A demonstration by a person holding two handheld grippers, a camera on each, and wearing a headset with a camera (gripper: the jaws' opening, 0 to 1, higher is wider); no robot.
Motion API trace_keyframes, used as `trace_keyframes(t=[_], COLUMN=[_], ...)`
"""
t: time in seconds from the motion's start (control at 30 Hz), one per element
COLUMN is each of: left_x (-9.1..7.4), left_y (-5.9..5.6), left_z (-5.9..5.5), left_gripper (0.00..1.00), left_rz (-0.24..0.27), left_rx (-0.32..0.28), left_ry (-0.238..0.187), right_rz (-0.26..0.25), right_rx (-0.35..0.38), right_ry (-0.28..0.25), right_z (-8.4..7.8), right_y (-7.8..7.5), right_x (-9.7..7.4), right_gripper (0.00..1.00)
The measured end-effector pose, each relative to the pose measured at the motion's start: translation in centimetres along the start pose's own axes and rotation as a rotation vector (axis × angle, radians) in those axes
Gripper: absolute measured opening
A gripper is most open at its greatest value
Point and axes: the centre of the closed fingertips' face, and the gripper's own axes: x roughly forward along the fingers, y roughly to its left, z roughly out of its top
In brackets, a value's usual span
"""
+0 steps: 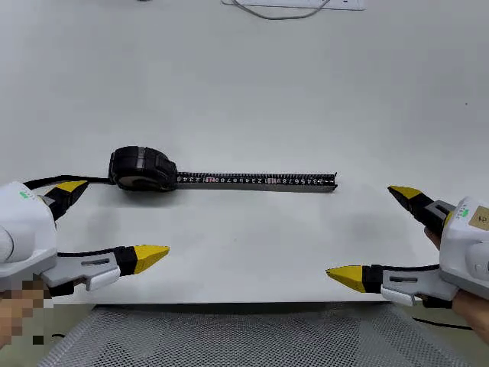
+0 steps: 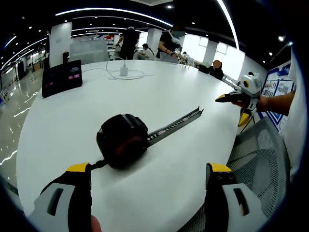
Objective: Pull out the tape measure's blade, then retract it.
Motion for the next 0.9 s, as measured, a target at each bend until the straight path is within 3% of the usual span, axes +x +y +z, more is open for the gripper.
trace_keyframes(t=[0.47,0.9], left_x=[2.1,3.1], left_y=[0.0,0.3], left_z=[1.1,1.7], left_gripper=[0.94,0.93], left_rz=[-0.005,0.01], left_rx=[-0.018,-0.057], left_ry=[-0.017,-0.039], right_rz=[0.005,0.009], right_rx=[-0.002,-0.002], right_ry=[-0.004,0.0], right_z=[0.3,0.1], right_y=[-0.2,-0.3], right_x=[0.3,0.5], right_gripper=[0.97,0.97])
